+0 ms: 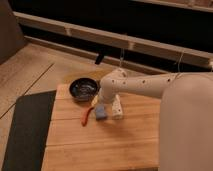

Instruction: Wipe the white sponge on the table

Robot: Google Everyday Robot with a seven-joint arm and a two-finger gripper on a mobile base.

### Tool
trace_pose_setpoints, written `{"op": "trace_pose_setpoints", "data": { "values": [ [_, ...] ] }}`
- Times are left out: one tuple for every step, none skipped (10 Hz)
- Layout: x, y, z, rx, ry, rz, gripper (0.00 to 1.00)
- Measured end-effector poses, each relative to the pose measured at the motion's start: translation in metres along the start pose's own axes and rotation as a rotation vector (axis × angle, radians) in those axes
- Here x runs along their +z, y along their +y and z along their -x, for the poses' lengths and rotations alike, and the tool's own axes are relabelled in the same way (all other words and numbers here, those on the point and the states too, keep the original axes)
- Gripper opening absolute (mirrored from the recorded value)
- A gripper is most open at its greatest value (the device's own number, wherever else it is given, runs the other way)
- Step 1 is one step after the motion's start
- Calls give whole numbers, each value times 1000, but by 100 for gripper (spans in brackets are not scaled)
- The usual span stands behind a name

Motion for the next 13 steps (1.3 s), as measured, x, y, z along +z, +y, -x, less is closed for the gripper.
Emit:
{"op": "trace_pose_setpoints", "data": {
  "values": [
    [-2,0,1,-7,-7,-2,65],
    [-9,5,9,-27,-49,10,65],
    [-10,7,11,-35,-67,21,65],
    [-11,10,14,-41,-86,36,65],
    [-10,10,15,-47,-101,49,65],
    [-6,10,14,-47,-106,61,65],
    [0,8,12,-44,-101,63,65],
    [5,2,11,-39,-95,54,65],
    [13,-8,9,-27,-82,36,65],
    [17,-13,9,-22,-76,26,65],
    [20,-17,10,-20,-72,17,65],
    [24,-18,11,-17,-67,12,65],
    [27,-20,12,-13,-62,8,65]
  ]
}}
